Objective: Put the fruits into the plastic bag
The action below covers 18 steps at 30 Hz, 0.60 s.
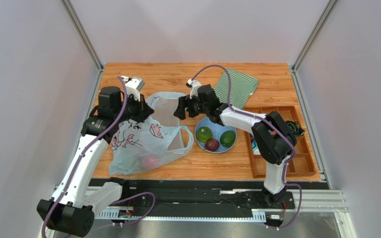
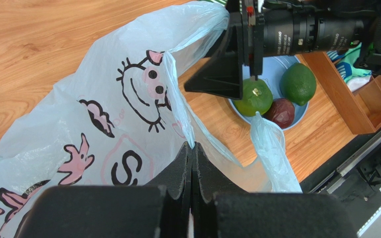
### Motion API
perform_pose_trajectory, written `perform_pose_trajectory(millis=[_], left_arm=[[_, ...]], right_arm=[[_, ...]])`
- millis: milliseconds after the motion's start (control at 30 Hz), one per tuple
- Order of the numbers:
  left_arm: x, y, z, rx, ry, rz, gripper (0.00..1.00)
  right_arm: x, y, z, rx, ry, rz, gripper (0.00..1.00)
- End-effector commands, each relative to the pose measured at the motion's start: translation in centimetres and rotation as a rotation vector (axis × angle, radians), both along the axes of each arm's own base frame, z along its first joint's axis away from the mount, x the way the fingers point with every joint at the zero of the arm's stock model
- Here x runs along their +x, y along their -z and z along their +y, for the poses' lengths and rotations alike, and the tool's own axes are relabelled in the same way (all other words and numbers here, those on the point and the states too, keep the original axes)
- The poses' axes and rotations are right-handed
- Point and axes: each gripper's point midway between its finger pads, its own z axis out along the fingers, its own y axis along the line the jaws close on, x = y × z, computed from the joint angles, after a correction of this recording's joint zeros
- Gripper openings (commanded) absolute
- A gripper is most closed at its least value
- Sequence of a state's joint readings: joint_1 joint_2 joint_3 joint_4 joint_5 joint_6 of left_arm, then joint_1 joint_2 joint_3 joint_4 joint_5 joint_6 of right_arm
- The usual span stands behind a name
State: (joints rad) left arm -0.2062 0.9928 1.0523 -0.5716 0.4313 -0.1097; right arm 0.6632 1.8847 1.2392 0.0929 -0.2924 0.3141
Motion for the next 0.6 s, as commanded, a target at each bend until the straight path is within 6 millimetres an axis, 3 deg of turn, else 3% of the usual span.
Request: perform_pose_trajectory(millis=[0,133,200,267,300,433,500,533,567], left_arm=[[0.6,-1.3,0.1,-0.001,-0.002,-0.052,0.0],[0.5,-1.6,0.0,-0.008,-0.004,-0.059,0.0],[0.5,-1.9,0.2,-0.008,-0.016,-0.072,0.0],[0.5,-2.1,0.5,-0.007,-0.033,-0.088,0.0],[0.3,-2.6,0.8,-0.008,-0.052,-0.107,0.0],[0.2,-4.2,1.6,-0.024,-0.101,-0.178,0.0],[0.1,-5.0,2.3,-0.04,-0.141,-0.212,0.0],[0.0,-5.2,2.4,-0.047,-0.151,-0.223,0.0],[0.0,-5.2,2.8,-0.063,-0.173,-0.225,0.0]], right_arm=[[2.9,-4.5,2.9,0.154,-0.063,-0.162,0.78],[2.8,-6.0,3.6,0.216,-0.111,-0.192,0.33],[2.5,-8.1,3.1,0.229,-0.102,-0.228,0.0],[1.9,-9.3,2.5,0.215,-0.099,-0.234,0.0],[1.6,-12.1,1.8,0.227,-0.082,-0.276,0.0],[0.4,-17.3,-0.4,0.158,-0.041,-0.356,0.0],[0.4,-20.5,-0.8,0.155,-0.018,-0.407,0.0],[0.0,-20.8,-1.1,0.135,-0.018,-0.395,0.0],[0.1,-22.9,-0.9,0.147,-0.015,-0.428,0.0]])
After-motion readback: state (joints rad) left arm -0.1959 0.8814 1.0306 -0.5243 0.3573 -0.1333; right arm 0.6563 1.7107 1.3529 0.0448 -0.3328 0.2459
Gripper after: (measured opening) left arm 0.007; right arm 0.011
